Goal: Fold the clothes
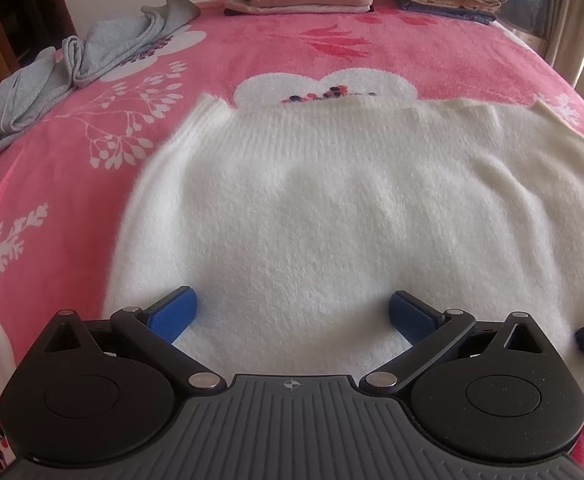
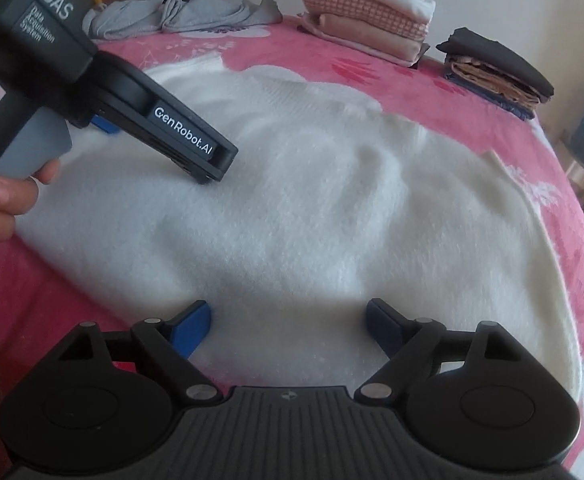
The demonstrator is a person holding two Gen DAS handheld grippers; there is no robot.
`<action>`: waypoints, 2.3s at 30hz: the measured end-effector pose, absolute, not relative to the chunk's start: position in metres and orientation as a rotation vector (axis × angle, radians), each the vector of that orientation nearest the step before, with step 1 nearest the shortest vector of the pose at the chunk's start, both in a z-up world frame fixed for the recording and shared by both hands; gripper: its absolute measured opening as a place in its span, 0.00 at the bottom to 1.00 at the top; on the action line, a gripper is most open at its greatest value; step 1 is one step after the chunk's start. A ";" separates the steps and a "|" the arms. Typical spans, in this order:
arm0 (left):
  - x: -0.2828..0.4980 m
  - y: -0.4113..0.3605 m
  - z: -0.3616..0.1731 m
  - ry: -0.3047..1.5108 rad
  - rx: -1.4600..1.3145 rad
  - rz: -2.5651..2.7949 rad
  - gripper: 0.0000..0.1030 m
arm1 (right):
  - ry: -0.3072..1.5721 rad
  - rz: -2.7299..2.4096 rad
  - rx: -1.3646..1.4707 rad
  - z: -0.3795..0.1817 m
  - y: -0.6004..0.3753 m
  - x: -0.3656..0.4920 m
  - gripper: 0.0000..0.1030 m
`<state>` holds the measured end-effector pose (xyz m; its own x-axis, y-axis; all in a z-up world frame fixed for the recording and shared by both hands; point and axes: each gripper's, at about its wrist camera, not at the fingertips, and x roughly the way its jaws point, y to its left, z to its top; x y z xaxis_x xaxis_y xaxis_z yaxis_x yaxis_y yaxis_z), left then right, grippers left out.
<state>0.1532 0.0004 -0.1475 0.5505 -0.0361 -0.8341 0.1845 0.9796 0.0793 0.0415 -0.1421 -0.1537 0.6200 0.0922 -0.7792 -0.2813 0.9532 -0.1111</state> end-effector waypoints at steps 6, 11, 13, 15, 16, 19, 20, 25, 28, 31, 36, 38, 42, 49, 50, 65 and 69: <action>0.154 0.000 -0.147 0.983 0.172 -0.130 1.00 | 0.877 0.216 -0.235 -0.155 -0.141 0.043 0.86; 0.153 -0.003 -0.145 0.978 0.208 -0.145 1.00 | 0.878 0.216 -0.228 -0.155 -0.142 0.045 0.87; 0.153 -0.003 -0.142 0.982 0.217 -0.152 1.00 | 0.879 0.214 -0.224 -0.155 -0.142 0.046 0.88; 0.146 0.000 -0.132 0.953 0.187 -0.170 1.00 | 0.880 0.215 -0.218 -0.155 -0.143 0.047 0.88; 0.138 0.003 -0.125 0.910 0.170 -0.192 1.00 | 0.881 0.216 -0.215 -0.155 -0.143 0.047 0.89; 0.113 0.027 -0.107 0.796 0.127 -0.247 1.00 | 0.882 0.215 -0.211 -0.155 -0.143 0.047 0.89; 0.106 0.039 -0.103 0.772 0.103 -0.246 1.00 | 0.882 0.214 -0.210 -0.155 -0.142 0.047 0.89; 0.086 0.111 -0.104 0.736 -0.080 -0.173 1.00 | 0.888 0.210 -0.194 -0.155 -0.142 0.048 0.91; 0.089 0.141 -0.115 0.794 -0.176 -0.132 1.00 | 0.892 0.208 -0.185 -0.154 -0.142 0.049 0.92; 0.099 0.157 -0.122 0.843 -0.267 -0.185 0.99 | 0.896 0.203 -0.187 -0.154 -0.141 0.050 0.92; 0.117 0.160 -0.133 0.857 -0.401 -0.329 0.95 | 0.901 0.200 -0.182 -0.153 -0.141 0.050 0.92; 0.124 0.156 -0.140 0.859 -0.401 -0.337 0.90 | 0.902 0.199 -0.183 -0.153 -0.141 0.051 0.92; 0.147 0.153 -0.154 0.873 -0.411 -0.347 0.79 | 0.905 0.200 -0.185 -0.153 -0.141 0.051 0.93; 0.150 0.155 -0.165 0.911 -0.489 -0.383 0.71 | 0.908 0.203 -0.183 -0.153 -0.142 0.052 0.93; 0.145 0.154 -0.165 0.919 -0.488 -0.393 0.70 | 0.908 0.205 -0.181 -0.153 -0.143 0.052 0.93; 0.136 0.140 -0.165 0.919 -0.432 -0.352 0.53 | 0.813 0.154 -0.049 -0.111 -0.158 0.060 0.91; 0.132 0.129 -0.157 0.897 -0.357 -0.312 0.43 | 0.792 0.052 -0.046 -0.109 -0.162 0.080 0.91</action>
<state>0.1320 0.1290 -0.1571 0.5860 -0.4078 -0.7002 0.1144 0.8971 -0.4268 0.0799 -0.1621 -0.1090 0.7016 0.0294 -0.7120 -0.0640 0.9977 -0.0219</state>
